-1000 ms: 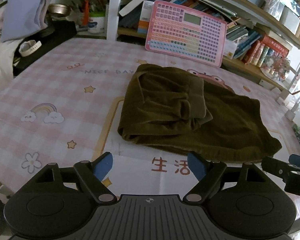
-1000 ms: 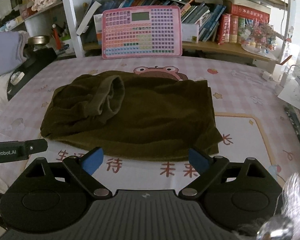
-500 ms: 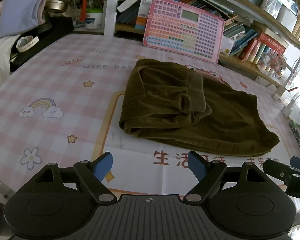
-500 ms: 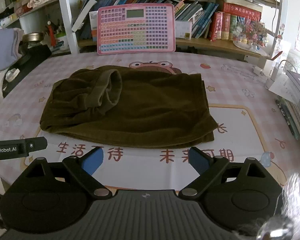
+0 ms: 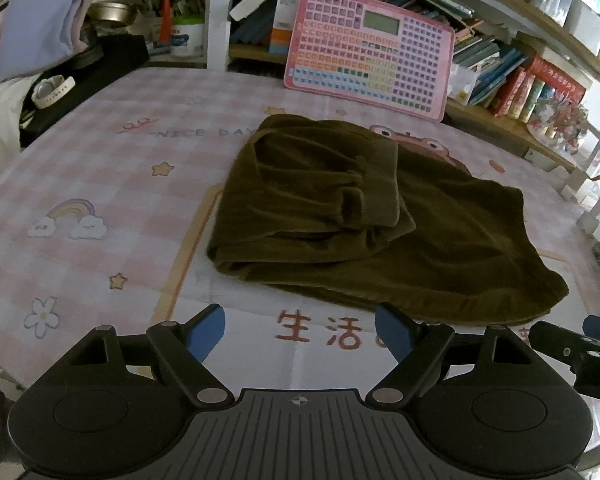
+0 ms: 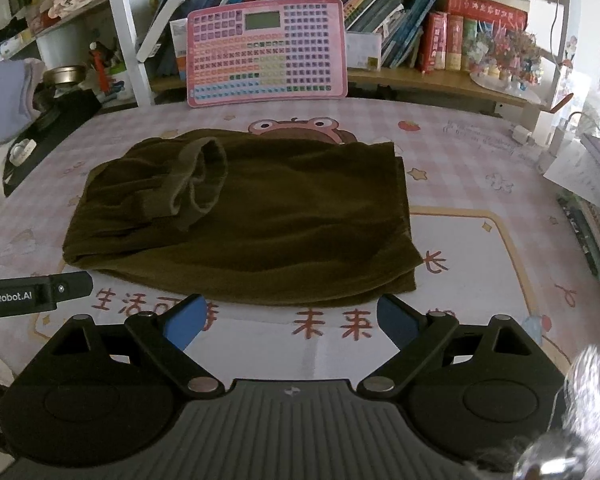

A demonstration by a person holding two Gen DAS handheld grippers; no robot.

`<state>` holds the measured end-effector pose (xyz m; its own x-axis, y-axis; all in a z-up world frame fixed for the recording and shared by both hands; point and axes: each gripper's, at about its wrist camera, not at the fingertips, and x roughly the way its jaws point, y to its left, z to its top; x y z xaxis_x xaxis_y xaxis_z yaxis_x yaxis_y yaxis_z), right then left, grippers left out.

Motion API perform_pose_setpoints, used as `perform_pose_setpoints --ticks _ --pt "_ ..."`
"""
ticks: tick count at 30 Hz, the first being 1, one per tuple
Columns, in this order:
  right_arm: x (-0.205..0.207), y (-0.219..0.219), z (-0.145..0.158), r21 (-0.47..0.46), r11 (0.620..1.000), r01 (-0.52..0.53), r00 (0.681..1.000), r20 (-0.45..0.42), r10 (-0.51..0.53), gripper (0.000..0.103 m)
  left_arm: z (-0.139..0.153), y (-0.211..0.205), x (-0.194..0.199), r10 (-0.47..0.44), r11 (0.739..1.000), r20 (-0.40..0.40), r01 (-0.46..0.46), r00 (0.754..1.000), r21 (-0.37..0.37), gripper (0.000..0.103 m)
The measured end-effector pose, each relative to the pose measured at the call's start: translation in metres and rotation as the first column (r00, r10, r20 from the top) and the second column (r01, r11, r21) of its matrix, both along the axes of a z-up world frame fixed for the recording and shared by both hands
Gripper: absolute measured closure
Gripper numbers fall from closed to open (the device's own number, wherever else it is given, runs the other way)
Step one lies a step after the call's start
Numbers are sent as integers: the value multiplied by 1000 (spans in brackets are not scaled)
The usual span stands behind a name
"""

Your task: Fold clothes

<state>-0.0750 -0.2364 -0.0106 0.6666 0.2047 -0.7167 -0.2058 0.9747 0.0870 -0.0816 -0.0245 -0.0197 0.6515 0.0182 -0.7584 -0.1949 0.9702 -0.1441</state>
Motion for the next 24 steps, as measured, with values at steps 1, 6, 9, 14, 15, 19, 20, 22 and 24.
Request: perform_pose_setpoints --ticks 1,6,9,14,15,19,20,22,24 --pt "3 -5 -1 5 1000 -5 1000 -3 5 11 0 -6 2 5 1000 -3 -5 1000 5 18" --pt "27 -36 -7 38 999 -28 999 -20 29 11 0 -34 13 30 999 -19 -29 999 32 18" --pt "43 -58 -9 65 997 -42 998 -34 44 11 -1 -51 19 48 998 -28 -47 998 46 18" --pt "71 -92 -13 134 987 -91 992 -74 101 12 -4 -84 26 93 994 -42 -90 995 61 18" --pt "76 -98 -15 153 983 -101 990 -87 115 13 -4 -89 26 101 993 -43 -98 994 63 18" --pt "97 -117 -23 240 962 -129 974 -153 169 17 -3 -109 24 130 988 -38 -127 991 83 18" --pt "102 -121 -25 266 955 -134 968 -173 184 19 -2 -112 22 139 986 -29 -136 990 94 18" --pt "110 -127 -30 322 937 -136 952 -219 213 26 0 -117 19 162 980 -11 -159 987 122 18" --pt "117 -131 -34 367 920 -135 937 -253 239 32 3 -122 16 189 970 5 -187 982 154 18"
